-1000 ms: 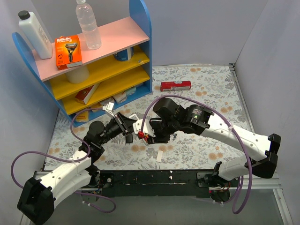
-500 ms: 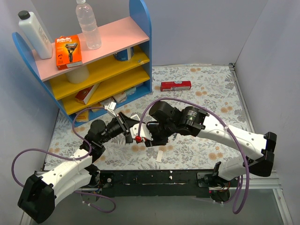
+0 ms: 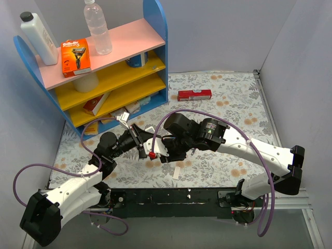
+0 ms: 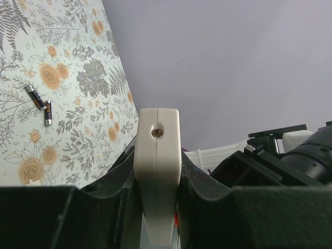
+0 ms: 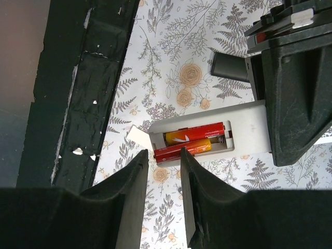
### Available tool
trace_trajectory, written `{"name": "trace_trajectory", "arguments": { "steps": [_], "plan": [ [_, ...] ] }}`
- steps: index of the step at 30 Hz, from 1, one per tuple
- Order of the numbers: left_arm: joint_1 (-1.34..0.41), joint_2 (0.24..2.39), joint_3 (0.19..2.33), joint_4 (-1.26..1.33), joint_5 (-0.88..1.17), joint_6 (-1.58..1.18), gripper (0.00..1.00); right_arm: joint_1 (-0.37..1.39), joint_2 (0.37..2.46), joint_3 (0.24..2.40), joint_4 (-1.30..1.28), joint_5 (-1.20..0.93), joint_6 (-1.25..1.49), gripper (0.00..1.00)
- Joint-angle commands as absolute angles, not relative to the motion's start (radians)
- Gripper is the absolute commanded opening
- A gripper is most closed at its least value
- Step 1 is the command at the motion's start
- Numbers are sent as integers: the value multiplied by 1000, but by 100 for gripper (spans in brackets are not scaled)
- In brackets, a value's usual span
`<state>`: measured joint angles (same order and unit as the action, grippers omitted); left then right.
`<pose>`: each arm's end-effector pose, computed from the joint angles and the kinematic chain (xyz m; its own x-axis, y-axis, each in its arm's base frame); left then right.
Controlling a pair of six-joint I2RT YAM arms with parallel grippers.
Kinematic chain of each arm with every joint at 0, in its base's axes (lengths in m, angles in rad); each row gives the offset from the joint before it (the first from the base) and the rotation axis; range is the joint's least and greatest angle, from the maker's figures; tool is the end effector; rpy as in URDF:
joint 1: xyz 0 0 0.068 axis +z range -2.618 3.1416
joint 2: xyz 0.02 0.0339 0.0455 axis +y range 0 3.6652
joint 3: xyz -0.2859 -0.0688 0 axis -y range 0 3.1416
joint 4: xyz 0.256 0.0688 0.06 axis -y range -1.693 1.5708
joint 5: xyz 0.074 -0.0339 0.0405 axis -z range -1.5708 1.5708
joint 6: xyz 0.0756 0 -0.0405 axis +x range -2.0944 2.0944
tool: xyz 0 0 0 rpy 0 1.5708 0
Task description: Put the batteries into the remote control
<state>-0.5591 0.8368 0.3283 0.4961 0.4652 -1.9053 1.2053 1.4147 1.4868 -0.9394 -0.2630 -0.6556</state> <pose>0.1709 -0.1470 0.2518 -0.8035 -0.4931 0.3335 -0.2904 -0.1644 -0.9427 0.0966 0.3074 0.3621 0.3704 -0.6792 -0.6336 -0.9287 -0.2851 -0.2372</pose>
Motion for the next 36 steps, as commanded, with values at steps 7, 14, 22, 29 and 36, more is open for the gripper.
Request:
{"name": "trace_trajectory", "arguments": {
  "steps": [7,14,22,29,36],
  "plan": [
    [-557,834,385,558,495,-1921,0,1218,1427,1488,-925,-241,-663,36],
    [-555,833,397,569,499,-1934,0,1221,1417,1433,-859,-190,-629,34],
    [-555,838,405,578,500,-1954,0,1221,1385,1330,-718,-138,-597,31],
    [-557,847,413,598,514,-1957,0,1220,1379,1246,-617,-106,-583,24],
    [-555,845,413,618,531,-1956,0,1213,1387,1187,-545,-51,-572,19]
  ]
}}
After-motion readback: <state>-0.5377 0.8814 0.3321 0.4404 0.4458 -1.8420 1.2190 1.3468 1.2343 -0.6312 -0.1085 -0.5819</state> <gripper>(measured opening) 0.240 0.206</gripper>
